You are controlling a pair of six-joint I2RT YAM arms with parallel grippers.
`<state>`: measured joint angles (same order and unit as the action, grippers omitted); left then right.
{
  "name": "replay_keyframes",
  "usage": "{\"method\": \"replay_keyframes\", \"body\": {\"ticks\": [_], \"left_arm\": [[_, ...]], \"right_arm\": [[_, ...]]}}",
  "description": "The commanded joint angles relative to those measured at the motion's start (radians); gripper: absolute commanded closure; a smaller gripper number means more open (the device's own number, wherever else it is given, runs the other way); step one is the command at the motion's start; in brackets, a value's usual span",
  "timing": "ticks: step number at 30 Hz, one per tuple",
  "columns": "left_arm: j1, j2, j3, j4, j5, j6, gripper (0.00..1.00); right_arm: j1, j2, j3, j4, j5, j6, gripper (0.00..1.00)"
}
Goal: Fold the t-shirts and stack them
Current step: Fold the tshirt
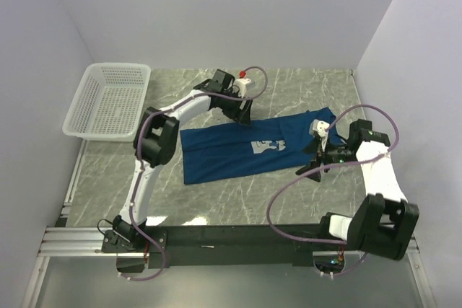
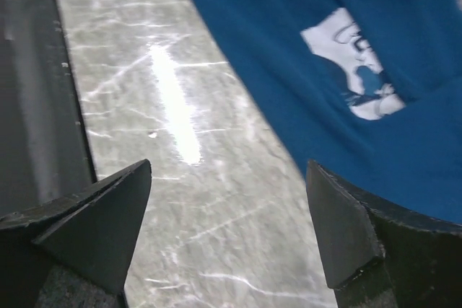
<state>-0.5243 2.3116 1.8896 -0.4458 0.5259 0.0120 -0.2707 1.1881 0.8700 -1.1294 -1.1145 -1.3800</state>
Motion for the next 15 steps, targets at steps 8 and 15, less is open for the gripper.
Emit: {"method": "replay_keyframes", "body": {"ticks": [8, 15], "left_arm": [[-0.043, 0.233, 0.309, -0.08, 0.026, 0.048, 0.28], [-0.059, 0.266, 0.321, -0.088, 0.143, 0.029, 0.36]], "right_arm": [[-0.125, 0.168, 0.067, -0.313, -0.133, -0.381, 0.09], [-0.133, 0.176, 0.069, -0.314, -0.13, -0.381, 0.11]]}}
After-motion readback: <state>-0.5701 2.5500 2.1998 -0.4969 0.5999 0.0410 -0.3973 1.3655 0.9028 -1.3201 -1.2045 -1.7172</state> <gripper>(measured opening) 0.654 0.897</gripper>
